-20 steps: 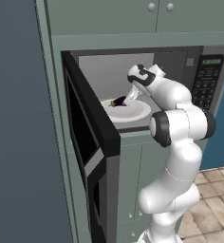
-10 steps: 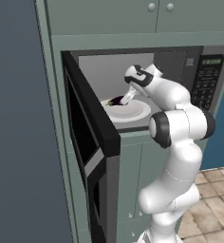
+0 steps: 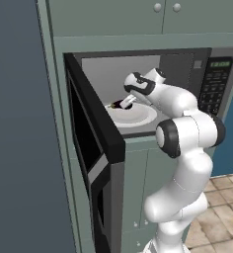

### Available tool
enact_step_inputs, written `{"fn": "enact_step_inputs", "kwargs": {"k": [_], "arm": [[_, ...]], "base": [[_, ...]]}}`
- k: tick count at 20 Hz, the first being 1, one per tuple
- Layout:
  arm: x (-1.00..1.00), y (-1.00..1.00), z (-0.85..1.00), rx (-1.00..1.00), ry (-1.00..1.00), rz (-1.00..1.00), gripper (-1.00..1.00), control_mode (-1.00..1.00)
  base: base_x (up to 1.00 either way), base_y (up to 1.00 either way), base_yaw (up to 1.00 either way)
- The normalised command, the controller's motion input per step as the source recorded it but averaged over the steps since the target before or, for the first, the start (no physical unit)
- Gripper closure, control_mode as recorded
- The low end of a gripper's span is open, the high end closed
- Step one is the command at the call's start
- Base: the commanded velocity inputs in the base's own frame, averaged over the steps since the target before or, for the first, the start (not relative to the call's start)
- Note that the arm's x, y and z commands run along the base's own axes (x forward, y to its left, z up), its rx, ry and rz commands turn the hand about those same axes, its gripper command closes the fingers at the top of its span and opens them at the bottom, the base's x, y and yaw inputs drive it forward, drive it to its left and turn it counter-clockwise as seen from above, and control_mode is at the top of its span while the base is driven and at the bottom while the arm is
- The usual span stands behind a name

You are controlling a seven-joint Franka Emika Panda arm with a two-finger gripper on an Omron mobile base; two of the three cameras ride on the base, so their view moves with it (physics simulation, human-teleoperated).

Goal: Pick the eggplant from the microwave and place it on plate located on the counter.

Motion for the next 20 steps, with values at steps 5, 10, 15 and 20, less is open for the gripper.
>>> {"fn": "enact_step_inputs", "kwargs": {"k": [5,10,15,20], "arm": [[-0.02,0.01,0.00,0.00,0.00,-0.22,1.00,-1.00],[-0.33,0.00,0.12,0.01,0.00,-0.20,1.00,-1.00],[-0.48,0.00,0.25,0.00,0.01,-0.15,1.00,-1.00],[-0.63,0.00,0.19,0.00,0.04,-0.12,1.00,-1.00]], "base": [[0.00,0.00,0.00],[0.00,0.00,0.00],[0.00,0.00,0.00],[0.00,0.00,0.00]]}}
